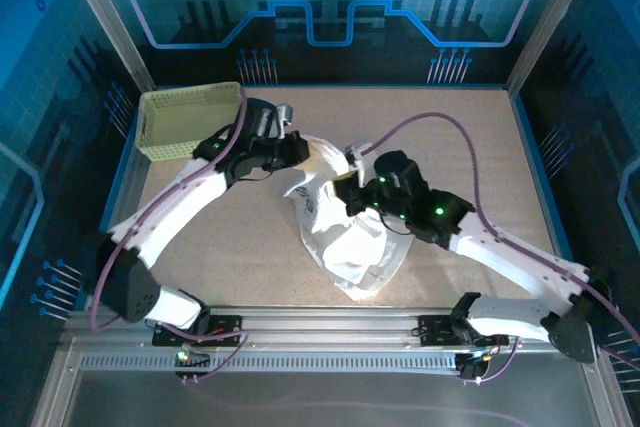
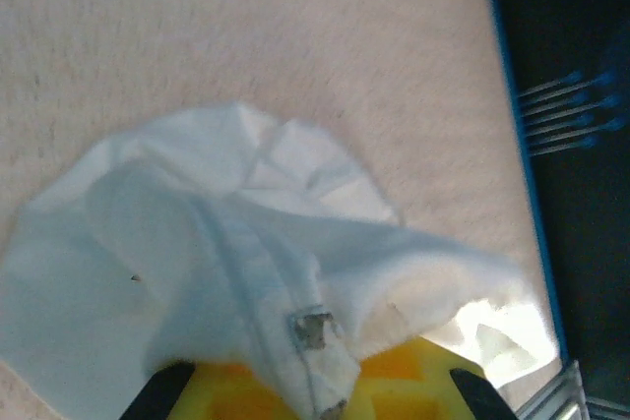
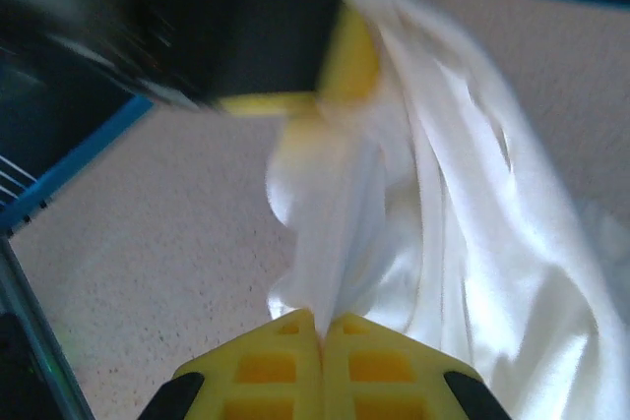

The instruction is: Fold the inside-out t-shirt

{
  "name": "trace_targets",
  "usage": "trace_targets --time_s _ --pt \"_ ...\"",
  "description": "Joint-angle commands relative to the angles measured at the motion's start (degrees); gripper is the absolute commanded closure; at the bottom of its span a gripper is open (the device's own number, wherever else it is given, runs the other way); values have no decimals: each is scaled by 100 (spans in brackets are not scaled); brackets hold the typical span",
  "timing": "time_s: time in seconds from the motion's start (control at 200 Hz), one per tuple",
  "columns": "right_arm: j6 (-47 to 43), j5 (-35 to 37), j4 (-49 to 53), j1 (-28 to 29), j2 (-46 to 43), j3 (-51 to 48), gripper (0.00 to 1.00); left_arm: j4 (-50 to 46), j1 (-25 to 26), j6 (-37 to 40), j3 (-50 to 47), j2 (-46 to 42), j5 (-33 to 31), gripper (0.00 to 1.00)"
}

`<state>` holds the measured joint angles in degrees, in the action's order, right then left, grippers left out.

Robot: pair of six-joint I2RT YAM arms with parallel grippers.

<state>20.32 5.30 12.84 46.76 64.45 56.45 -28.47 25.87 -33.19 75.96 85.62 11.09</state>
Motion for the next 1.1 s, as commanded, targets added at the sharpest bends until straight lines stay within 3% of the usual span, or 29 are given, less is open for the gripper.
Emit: trace_targets --time_s 0.0,0.145,0.335,0.46,0.625,0.745,0.85,1.001,1.096 --pt "-274 145 69 53 -359 -176 100 -872 -171 -89 371 674 -178 89" --pt "-188 257 184 54 112 -149 100 -721 -74 -137 180 544 -33 56" --pt "148 345 80 58 545 -55 100 -687 223 -322 -375 -422 -694 33" --pt "-67 -109 -335 177 489 -173 100 -374 372 -684 -863 -827 -366 32" --pt "-463 -64 -693 544 413 -573 100 215 376 -1190 -1270 -970 291 32" --pt "-554 -69 -678 853 556 -876 100 -179 405 -1183 -1241 -718 7 34" --pt "-604 335 -402 1259 844 -964 100 -295 395 -1080 -1401 -547 -260 34" --pt "-343 706 -91 1508 855 -1070 67 -229 408 -950 -1512 -340 -325 36" --pt "-122 822 49 1395 497 -1092 54 -276 427 -829 -1512 -334 -518 38"
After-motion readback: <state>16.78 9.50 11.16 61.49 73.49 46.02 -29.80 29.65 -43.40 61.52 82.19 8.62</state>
